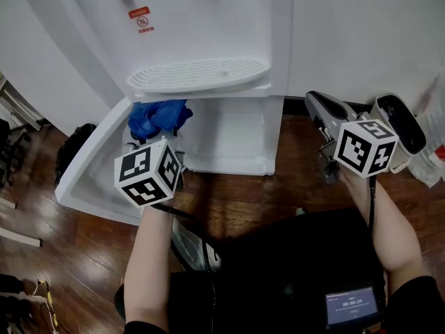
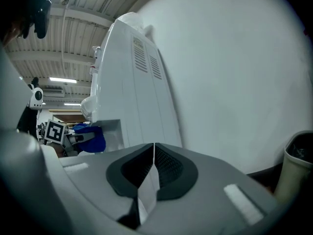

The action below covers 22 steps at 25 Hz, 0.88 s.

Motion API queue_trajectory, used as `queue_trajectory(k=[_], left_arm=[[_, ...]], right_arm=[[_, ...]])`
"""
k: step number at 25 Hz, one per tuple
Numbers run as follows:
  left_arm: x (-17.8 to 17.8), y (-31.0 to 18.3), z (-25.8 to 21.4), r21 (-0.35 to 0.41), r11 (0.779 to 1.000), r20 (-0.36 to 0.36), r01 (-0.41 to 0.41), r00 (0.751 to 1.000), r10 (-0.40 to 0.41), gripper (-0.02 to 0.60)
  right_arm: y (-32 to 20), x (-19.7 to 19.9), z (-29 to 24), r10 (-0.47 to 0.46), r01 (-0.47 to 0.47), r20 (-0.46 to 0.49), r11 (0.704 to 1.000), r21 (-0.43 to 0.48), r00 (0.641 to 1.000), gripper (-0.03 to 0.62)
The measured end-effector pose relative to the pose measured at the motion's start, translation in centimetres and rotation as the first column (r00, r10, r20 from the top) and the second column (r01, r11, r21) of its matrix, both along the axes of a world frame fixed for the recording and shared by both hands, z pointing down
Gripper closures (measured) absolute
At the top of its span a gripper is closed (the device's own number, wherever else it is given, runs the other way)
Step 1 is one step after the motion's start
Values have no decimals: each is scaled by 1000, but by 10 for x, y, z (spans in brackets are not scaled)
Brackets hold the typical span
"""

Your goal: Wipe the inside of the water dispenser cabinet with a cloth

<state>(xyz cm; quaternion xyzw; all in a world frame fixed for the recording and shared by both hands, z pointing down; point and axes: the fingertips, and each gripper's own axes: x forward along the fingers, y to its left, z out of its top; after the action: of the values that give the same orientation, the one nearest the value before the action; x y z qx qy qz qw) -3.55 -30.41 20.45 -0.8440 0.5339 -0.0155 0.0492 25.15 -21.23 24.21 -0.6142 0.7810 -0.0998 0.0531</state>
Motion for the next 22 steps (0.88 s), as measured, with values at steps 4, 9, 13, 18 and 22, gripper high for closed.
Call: queue_trajectory(k=[4, 9, 13, 18, 22], left_arm=[[-14, -2, -3, 36, 998, -27, 42, 999, -41, 400], [-9, -10, 59, -15, 999, 2, 40, 999, -39, 402], [-11, -23, 169, -206, 976, 134, 75, 990, -48, 405], [3, -10, 241, -413, 906, 166, 87, 986, -19, 405], [28, -15, 256, -437, 897, 204, 71, 979, 22, 405]], right_arm=[[-2, -3, 3, -9, 9, -11, 1000, -14, 1000, 582], [1, -11, 2, -21, 21, -18, 999, -25, 1000, 582], [1, -13, 1, -27, 27, -7, 999, -26, 1000, 582], [0, -13, -4, -40, 41, 33, 999, -15, 999, 582], [1, -12, -11, -56, 57, 88, 998, -2, 995, 582]])
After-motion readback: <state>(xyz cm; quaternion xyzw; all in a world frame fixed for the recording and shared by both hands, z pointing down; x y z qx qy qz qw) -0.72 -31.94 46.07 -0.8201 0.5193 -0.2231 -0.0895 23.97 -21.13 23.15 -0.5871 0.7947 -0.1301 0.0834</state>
